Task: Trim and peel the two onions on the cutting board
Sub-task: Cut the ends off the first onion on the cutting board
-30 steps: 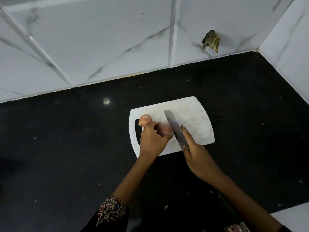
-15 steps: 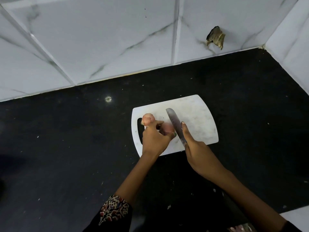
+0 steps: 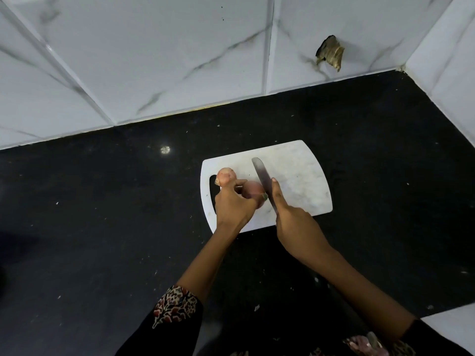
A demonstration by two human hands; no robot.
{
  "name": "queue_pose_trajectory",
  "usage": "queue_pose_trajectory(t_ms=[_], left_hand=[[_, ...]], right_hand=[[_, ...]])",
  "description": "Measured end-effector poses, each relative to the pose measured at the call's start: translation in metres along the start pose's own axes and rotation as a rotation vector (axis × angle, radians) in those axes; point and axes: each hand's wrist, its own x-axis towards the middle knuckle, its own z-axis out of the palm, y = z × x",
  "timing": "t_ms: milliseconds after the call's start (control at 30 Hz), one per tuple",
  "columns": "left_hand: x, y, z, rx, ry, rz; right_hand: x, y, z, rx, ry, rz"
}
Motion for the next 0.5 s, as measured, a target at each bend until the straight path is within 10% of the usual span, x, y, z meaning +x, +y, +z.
queue_pose_trajectory(t_ms=[500], left_hand=[[-0.002,0.004,0.000,0.002,0.022,-0.034]], right_hand=[[0.000,-0.004,0.006,-0.157,0.037,-0.013]])
